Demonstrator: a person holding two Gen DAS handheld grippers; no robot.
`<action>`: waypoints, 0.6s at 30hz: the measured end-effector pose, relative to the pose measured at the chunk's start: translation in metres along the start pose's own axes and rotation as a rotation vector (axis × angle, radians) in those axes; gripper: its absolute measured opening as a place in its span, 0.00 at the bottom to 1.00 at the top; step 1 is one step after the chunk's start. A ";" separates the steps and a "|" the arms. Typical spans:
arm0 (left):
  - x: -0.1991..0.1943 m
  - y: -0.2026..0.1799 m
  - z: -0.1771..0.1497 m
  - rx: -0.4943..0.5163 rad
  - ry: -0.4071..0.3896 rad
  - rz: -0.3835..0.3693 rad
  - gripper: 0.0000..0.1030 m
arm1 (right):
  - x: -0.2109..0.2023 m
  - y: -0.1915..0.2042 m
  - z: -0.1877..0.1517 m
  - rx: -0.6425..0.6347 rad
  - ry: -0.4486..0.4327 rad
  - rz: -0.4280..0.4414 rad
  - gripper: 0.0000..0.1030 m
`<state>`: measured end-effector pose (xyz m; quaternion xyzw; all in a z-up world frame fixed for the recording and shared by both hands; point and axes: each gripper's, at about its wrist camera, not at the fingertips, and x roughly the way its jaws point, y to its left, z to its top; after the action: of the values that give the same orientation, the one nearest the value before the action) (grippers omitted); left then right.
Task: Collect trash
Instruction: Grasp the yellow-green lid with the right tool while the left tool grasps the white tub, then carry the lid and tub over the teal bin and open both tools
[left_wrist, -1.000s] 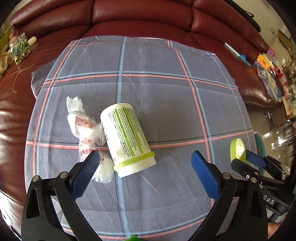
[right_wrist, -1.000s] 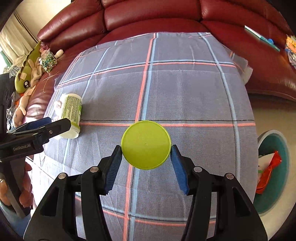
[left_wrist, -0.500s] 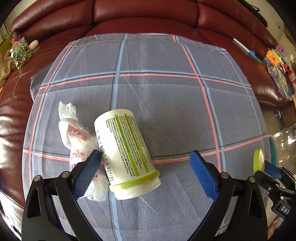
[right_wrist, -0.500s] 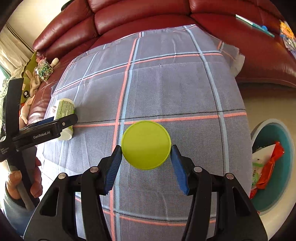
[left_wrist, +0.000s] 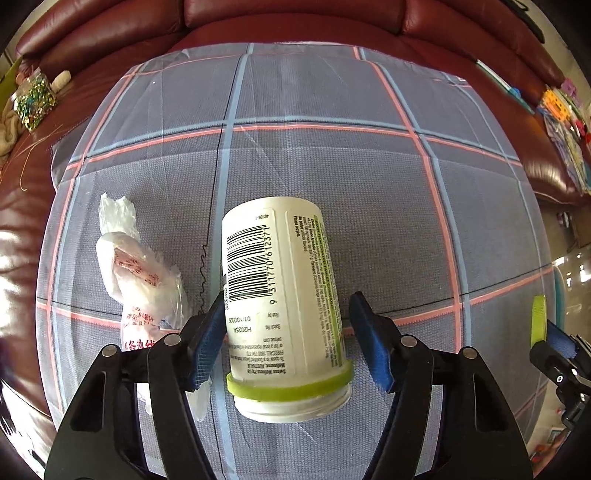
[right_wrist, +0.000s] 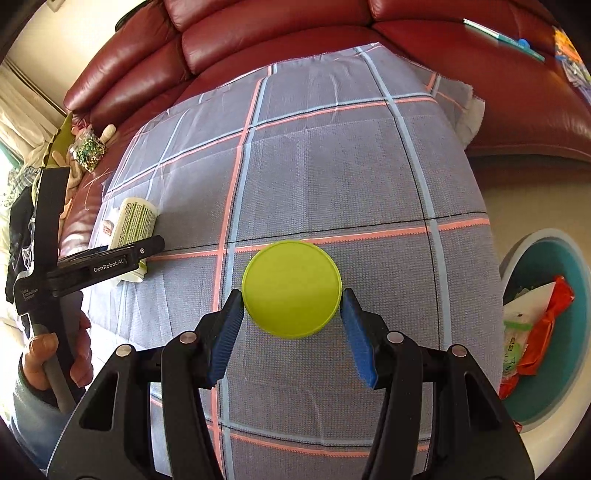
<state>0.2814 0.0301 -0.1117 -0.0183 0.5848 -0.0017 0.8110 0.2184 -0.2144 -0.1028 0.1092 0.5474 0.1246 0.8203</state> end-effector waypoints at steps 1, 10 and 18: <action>0.000 0.000 0.001 -0.002 -0.002 -0.002 0.65 | 0.000 -0.002 0.000 0.003 -0.001 0.001 0.50; -0.029 -0.031 -0.006 0.080 -0.089 -0.029 0.49 | -0.014 -0.026 -0.005 0.061 -0.020 0.021 0.50; -0.064 -0.086 -0.028 0.184 -0.126 -0.121 0.49 | -0.054 -0.061 -0.014 0.136 -0.088 0.028 0.50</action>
<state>0.2359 -0.0547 -0.0571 0.0210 0.5279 -0.1031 0.8428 0.1906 -0.2891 -0.0808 0.1777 0.5165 0.0935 0.8324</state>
